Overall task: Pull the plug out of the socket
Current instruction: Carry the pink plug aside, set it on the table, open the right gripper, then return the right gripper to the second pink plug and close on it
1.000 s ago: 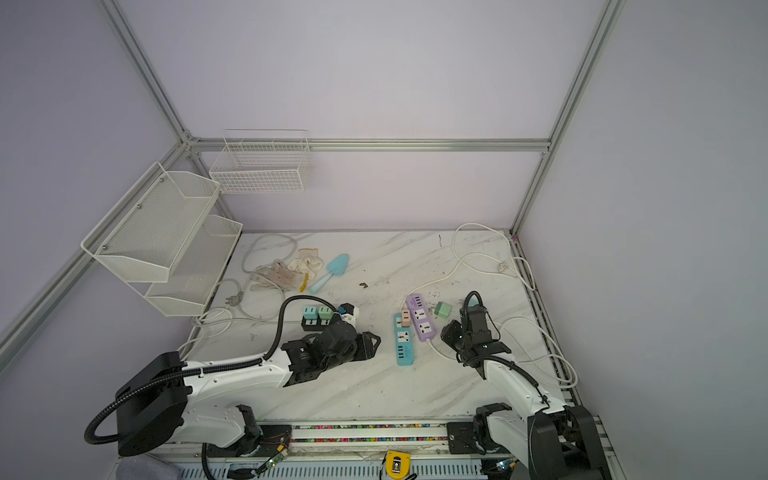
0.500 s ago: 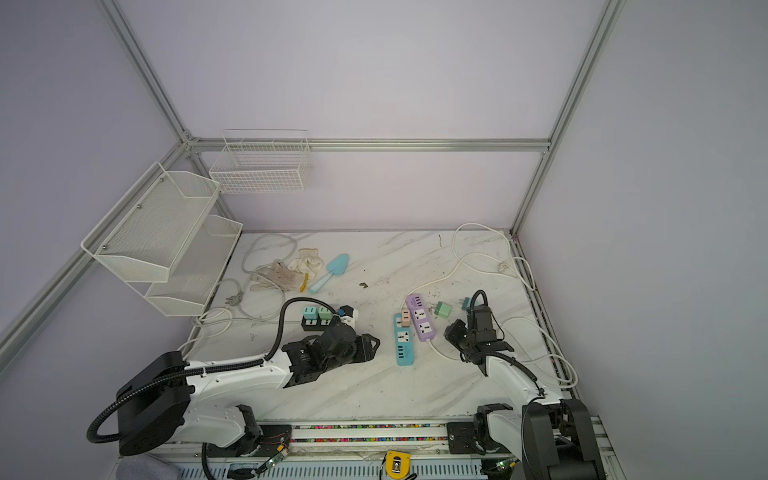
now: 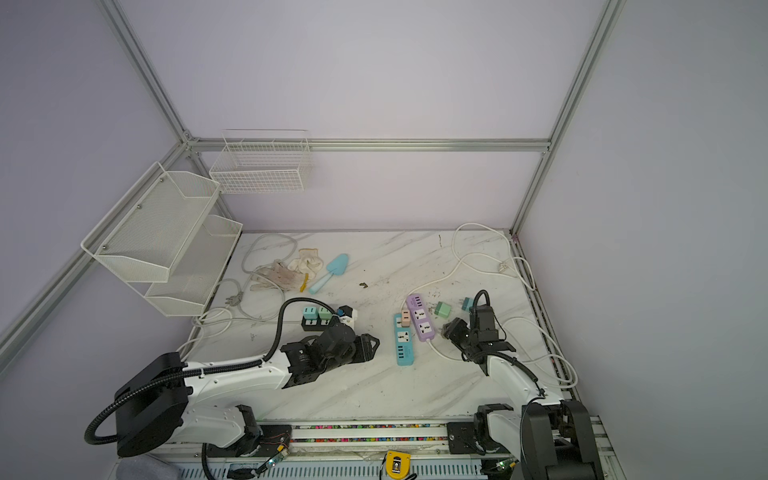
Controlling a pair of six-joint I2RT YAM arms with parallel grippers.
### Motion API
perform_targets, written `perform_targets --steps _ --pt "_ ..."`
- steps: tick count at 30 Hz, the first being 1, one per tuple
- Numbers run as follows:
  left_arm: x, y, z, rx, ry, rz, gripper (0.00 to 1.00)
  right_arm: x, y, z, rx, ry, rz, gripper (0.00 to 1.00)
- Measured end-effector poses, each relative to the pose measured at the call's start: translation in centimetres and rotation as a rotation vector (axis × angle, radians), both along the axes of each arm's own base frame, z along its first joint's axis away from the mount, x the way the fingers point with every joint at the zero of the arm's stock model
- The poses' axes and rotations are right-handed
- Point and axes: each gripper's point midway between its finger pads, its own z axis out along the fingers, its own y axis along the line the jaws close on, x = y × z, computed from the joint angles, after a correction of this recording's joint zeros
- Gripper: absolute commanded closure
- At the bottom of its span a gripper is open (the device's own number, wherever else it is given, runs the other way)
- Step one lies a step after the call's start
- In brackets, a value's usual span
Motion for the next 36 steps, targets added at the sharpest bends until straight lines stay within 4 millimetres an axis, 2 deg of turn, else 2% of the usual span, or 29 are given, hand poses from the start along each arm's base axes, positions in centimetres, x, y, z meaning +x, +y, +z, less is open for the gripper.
perform_targets --steps 7,12,17,21,25,27,36 --pt "0.2 0.0 1.6 -0.037 -0.032 0.008 0.40 0.6 -0.4 1.9 -0.030 -0.028 -0.001 0.30" --pt "0.5 -0.4 2.1 -0.061 -0.048 0.009 0.40 1.6 -0.7 4.8 -0.079 -0.093 0.023 0.29" --pt "1.0 -0.7 1.0 -0.049 -0.040 0.014 0.40 2.1 0.0 7.5 -0.122 -0.148 0.082 0.28" --pt "1.5 -1.0 -1.4 -0.016 -0.012 0.025 0.40 2.1 1.9 8.3 -0.163 -0.157 0.159 0.28" --pt "1.8 -1.0 -3.7 0.023 0.021 0.039 0.40 1.6 5.2 9.1 -0.208 -0.167 0.257 0.27" --pt "2.1 -1.2 -4.2 0.031 0.027 0.041 0.40 1.6 6.9 9.4 -0.224 -0.172 0.305 0.27" --pt "4.1 -3.0 -3.7 -0.024 -0.001 0.051 0.39 1.3 11.7 9.0 -0.336 -0.163 0.426 0.26"
